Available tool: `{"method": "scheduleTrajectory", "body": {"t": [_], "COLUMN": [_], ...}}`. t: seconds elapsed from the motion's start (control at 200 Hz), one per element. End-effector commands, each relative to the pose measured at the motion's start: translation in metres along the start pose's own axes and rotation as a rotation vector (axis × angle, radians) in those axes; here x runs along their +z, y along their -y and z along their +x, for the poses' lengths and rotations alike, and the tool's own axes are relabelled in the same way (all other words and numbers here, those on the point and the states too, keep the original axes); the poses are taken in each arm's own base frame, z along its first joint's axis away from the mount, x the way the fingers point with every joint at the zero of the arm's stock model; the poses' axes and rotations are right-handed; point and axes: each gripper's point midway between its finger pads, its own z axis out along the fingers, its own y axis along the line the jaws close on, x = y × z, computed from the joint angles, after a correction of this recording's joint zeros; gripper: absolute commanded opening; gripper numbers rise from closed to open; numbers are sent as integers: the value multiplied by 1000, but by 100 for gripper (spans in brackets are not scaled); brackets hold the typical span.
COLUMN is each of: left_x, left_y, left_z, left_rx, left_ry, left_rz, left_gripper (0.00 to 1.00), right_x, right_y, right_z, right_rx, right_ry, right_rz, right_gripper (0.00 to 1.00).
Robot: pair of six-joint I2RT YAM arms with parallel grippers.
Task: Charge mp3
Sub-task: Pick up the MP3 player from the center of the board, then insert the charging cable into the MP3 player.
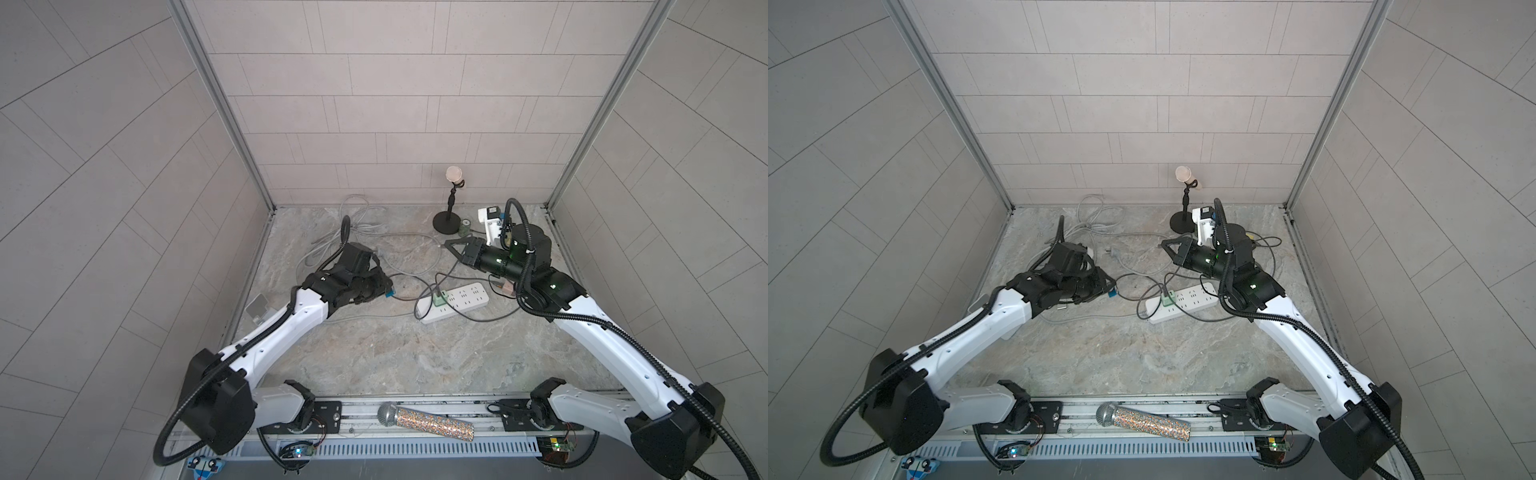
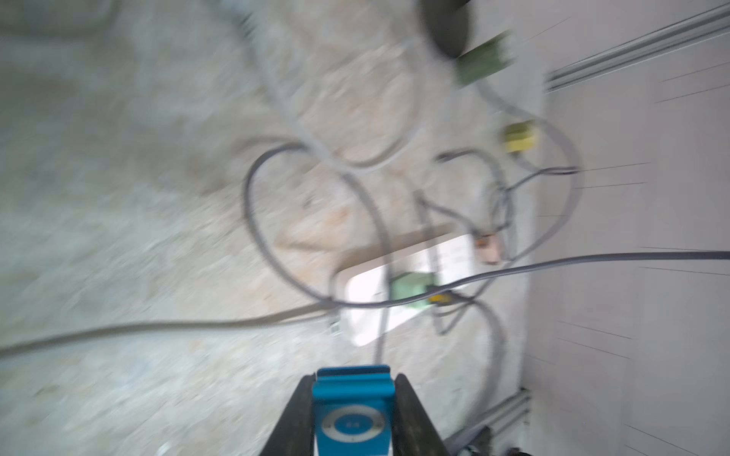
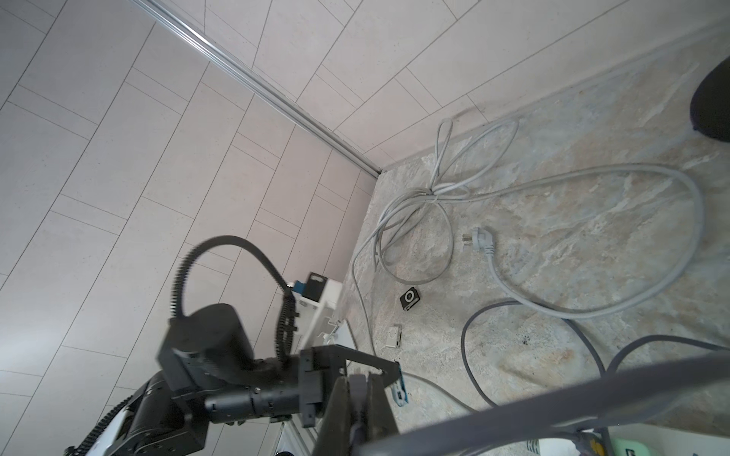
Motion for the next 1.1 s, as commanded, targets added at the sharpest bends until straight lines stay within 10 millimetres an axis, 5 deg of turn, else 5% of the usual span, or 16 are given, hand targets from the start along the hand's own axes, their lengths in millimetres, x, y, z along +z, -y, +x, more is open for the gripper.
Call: {"method": "scheduleTrajectory", "body": {"t": [0.0,0.13,0.3,1.096], "left_x": [-22,-35,-45,-57], "left_y": [86,134,156,151], "left_z": [-39,-53,-54,-46], "left_rx": [99,117,143,176], "left_ry": [83,90,115,129], "left_rz": [299,479,590,584], "left_gripper": [3,0,0,0], "right_x": [-11,-13,-10,14], "right_y": [-24,-39,-58,-62], "right_z": [-28,-34,-24,1], "right_rx": [-153,-223,-351,-363], "right_ry": [83,77,75,-5], "right_rz": [10,11,-1,-23], "right_gripper": [0,0,0,0]}}
